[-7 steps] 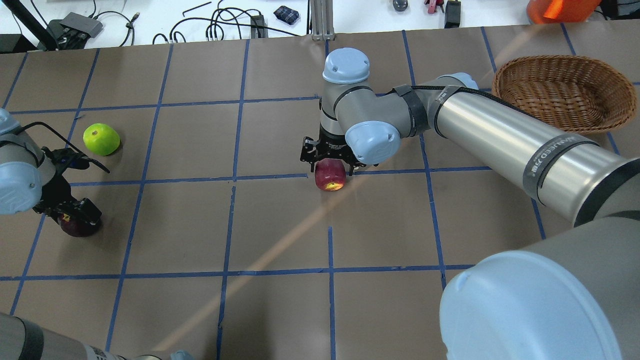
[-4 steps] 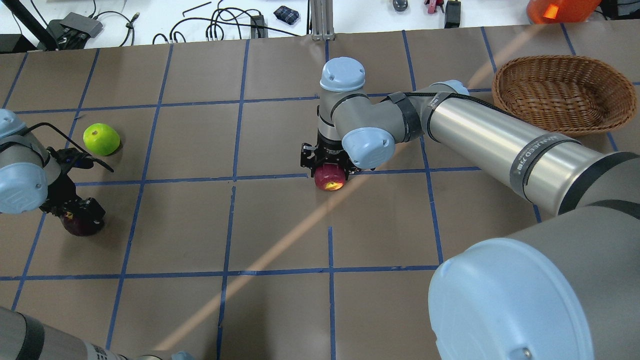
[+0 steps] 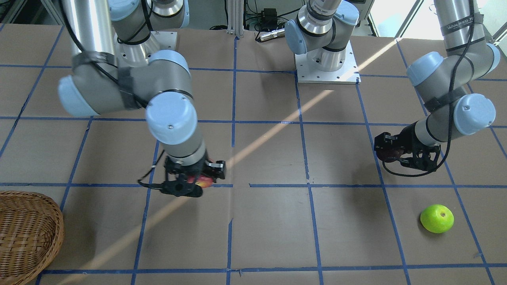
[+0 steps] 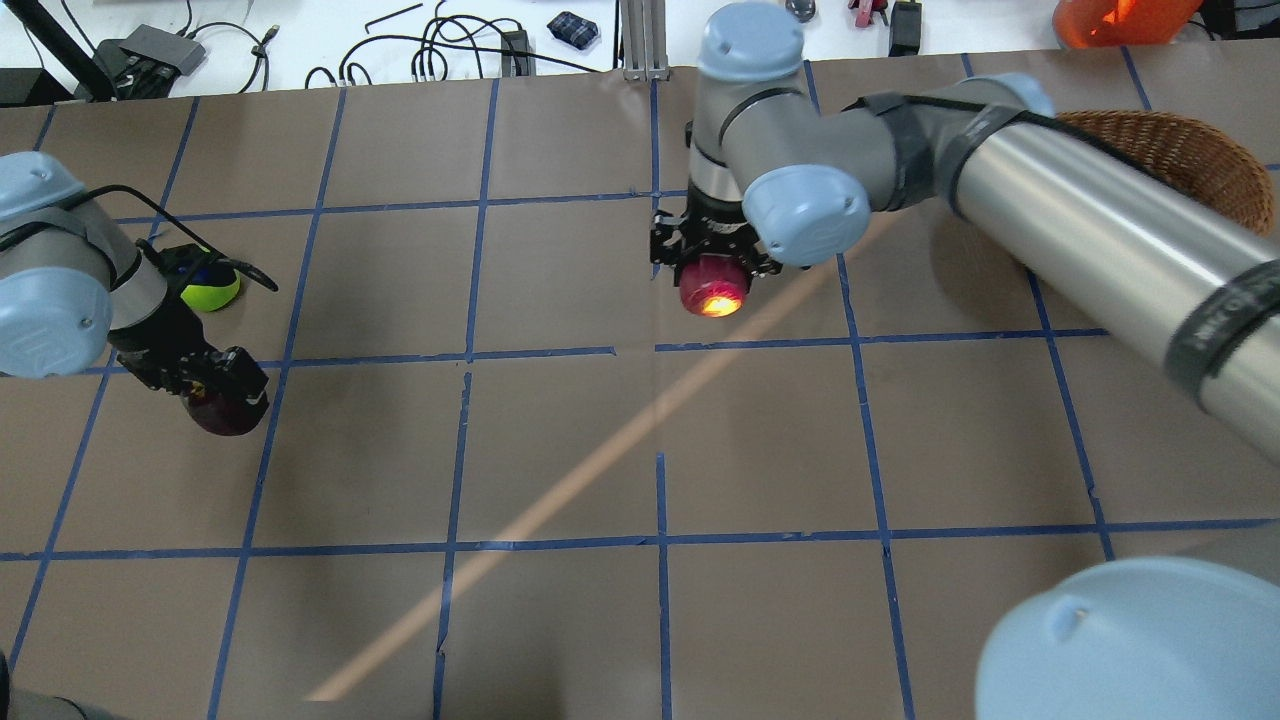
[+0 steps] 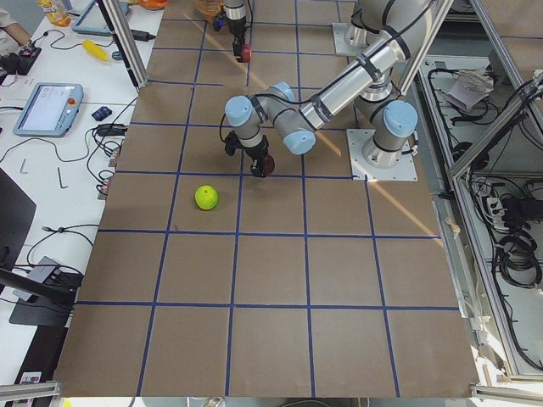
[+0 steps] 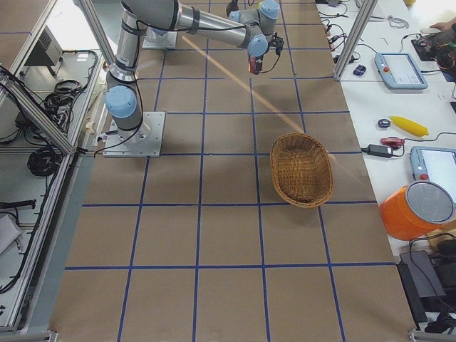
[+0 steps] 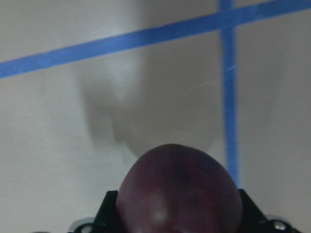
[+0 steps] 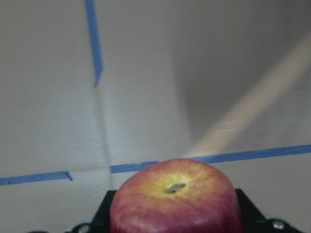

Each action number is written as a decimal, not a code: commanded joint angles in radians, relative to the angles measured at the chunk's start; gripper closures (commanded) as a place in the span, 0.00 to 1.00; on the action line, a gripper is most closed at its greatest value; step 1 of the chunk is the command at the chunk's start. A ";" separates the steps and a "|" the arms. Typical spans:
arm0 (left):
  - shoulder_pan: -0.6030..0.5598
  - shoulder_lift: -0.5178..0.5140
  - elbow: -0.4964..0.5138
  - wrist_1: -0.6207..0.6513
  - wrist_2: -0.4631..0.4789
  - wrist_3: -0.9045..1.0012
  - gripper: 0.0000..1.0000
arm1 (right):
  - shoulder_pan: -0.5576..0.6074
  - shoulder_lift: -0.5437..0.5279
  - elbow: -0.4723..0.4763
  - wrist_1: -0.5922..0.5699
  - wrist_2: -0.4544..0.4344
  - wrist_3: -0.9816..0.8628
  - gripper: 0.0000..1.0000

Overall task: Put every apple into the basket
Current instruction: 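Drop red apple in basket with right while left sets purple apple centrally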

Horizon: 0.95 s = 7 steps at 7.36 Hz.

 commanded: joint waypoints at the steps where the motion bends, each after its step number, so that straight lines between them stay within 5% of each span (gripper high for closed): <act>1: -0.245 0.071 0.074 -0.085 -0.103 -0.363 0.78 | -0.277 -0.062 -0.009 0.055 -0.054 -0.257 1.00; 3: -0.513 0.038 0.147 -0.045 -0.105 -0.728 0.77 | -0.537 -0.046 -0.017 -0.047 -0.135 -0.599 1.00; 7: -0.790 -0.164 0.126 0.394 -0.108 -0.886 0.76 | -0.707 0.161 -0.162 -0.230 -0.264 -0.838 1.00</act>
